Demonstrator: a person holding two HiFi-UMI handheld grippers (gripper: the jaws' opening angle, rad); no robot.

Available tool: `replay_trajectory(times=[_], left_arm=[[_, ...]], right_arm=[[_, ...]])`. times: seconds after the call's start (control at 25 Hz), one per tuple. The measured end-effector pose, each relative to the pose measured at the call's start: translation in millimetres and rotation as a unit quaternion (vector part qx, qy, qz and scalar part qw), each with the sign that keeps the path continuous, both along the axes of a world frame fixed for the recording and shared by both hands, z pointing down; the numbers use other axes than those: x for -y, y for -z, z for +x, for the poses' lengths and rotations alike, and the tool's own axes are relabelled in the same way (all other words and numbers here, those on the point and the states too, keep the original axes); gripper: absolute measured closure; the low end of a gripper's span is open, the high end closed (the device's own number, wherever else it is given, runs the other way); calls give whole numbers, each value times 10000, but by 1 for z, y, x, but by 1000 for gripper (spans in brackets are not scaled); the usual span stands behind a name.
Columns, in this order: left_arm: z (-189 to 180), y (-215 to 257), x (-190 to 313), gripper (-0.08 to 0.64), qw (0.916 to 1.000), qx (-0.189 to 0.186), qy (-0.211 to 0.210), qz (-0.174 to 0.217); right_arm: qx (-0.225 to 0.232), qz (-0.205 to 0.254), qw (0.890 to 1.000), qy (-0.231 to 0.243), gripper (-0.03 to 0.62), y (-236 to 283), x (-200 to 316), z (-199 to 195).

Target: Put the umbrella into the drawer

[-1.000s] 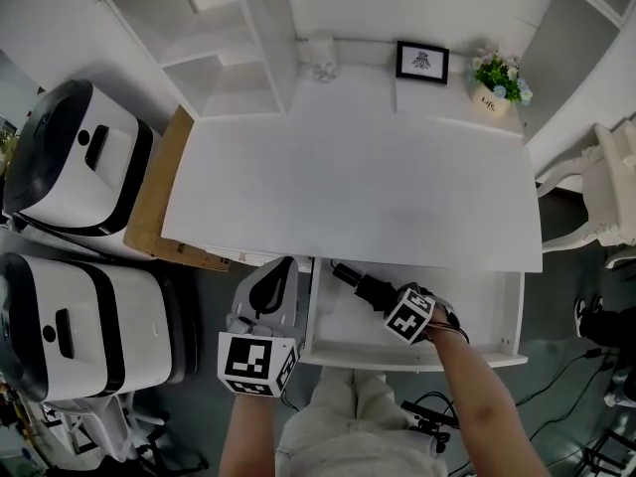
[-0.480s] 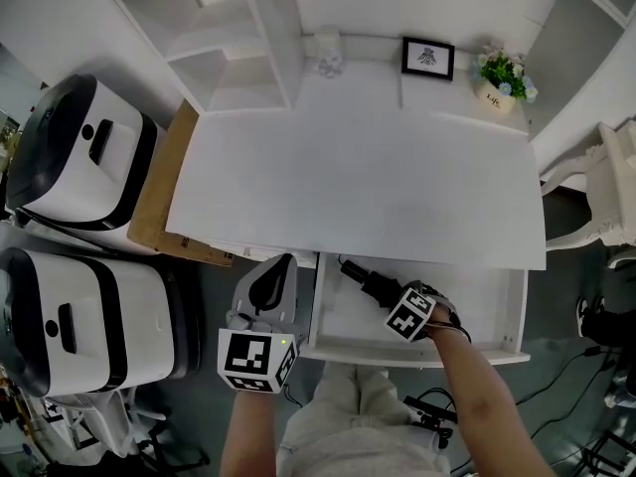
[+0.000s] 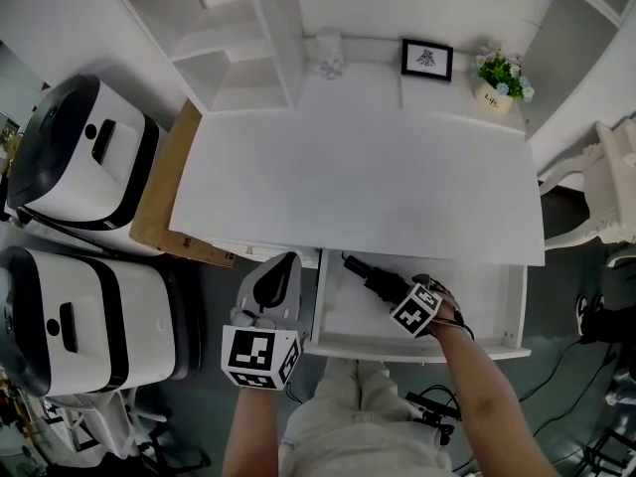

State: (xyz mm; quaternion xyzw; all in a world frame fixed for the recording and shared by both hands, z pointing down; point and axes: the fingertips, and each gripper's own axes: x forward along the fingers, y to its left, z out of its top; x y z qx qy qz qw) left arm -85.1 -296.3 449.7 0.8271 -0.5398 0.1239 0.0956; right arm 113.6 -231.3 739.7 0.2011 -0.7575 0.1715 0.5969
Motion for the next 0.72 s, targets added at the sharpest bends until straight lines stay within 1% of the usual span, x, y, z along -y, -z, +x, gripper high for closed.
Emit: replay_trajectory(times=[0.16, 0.48, 0.72], left_arm=[[3, 7, 2, 552, 9999, -44, -49, 81], [14, 33, 1, 552, 9990, -102, -246, 370], [14, 56, 0, 552, 9973, -308, -274, 604]], right_arm=[[-57, 69, 9999, -141, 236, 9, 1, 4], [65, 269, 9993, -237, 236, 39, 2, 1], [447, 246, 9968, -622, 238, 69, 6, -5]])
